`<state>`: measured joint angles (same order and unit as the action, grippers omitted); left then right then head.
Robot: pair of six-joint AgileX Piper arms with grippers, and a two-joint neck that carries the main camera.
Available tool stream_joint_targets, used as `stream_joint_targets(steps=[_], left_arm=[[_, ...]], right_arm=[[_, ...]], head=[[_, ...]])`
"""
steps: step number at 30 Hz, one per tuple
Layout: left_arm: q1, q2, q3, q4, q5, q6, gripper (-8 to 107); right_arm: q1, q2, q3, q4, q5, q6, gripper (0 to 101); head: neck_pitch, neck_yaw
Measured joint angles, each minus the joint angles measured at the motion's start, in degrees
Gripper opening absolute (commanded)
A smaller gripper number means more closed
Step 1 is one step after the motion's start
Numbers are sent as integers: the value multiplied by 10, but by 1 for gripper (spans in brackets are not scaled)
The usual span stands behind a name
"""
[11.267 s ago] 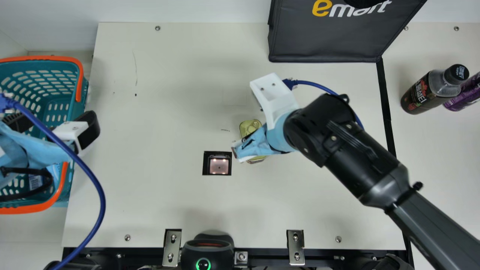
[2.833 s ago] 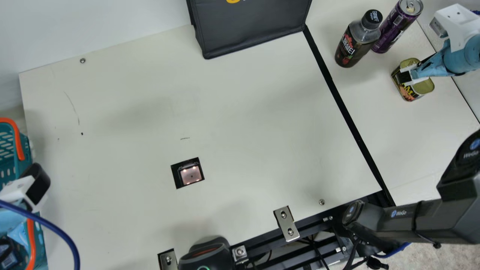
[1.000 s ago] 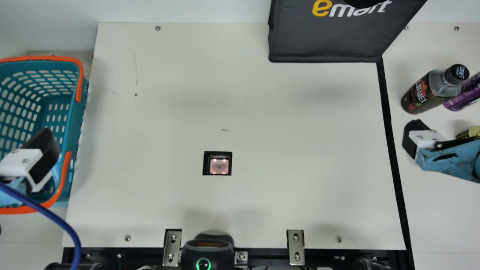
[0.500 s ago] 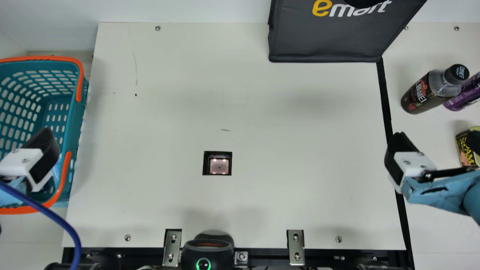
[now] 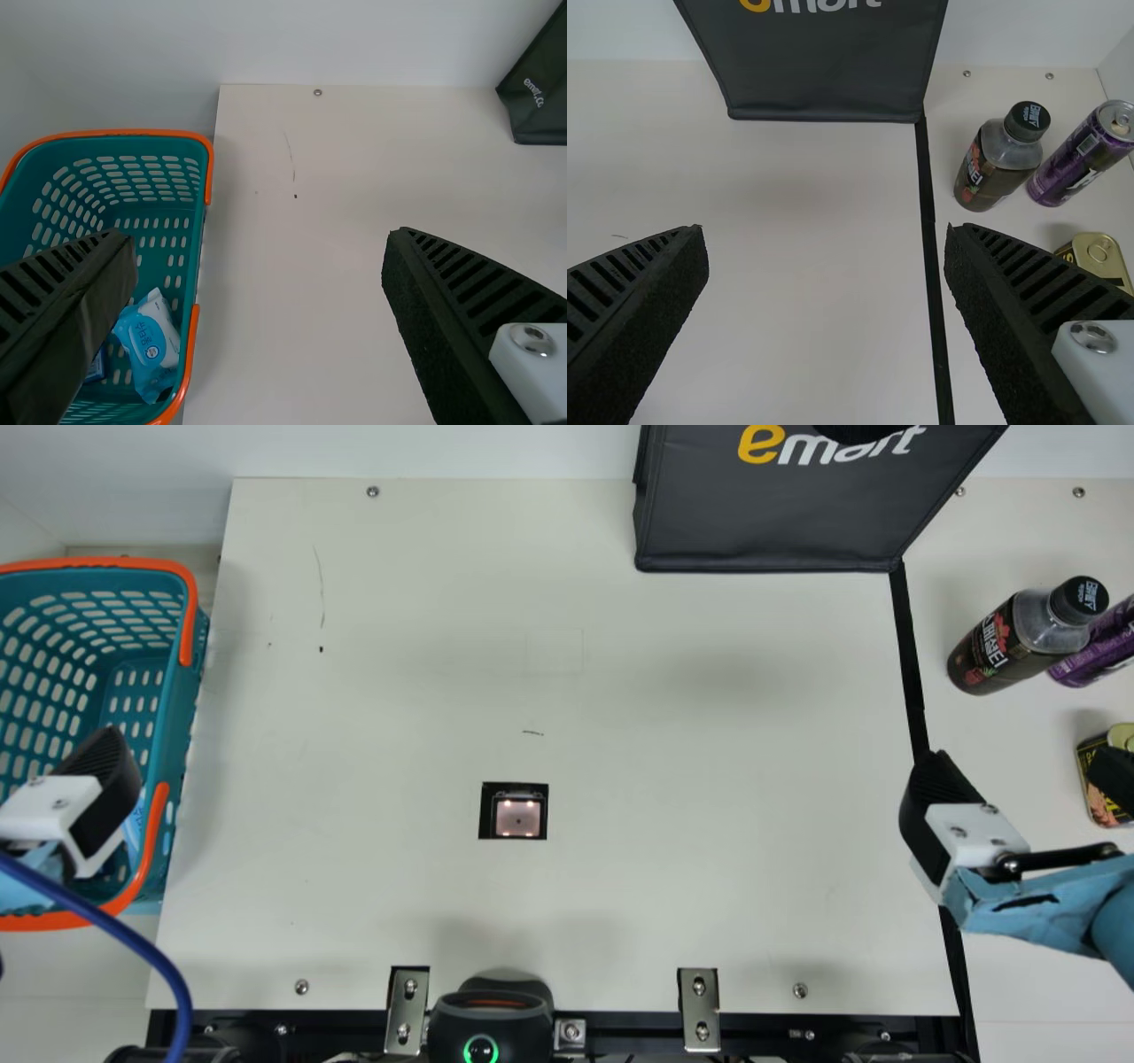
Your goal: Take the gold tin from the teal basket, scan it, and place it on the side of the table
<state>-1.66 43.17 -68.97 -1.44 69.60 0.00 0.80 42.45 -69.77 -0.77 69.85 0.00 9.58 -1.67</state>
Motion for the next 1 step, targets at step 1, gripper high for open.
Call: stream_joint_targets(steps=[1], left_arm=[[0,0,0,0,0,0,90]], right_arm=[[0,0,0,0,0,0,95]], head=[[0,0]])
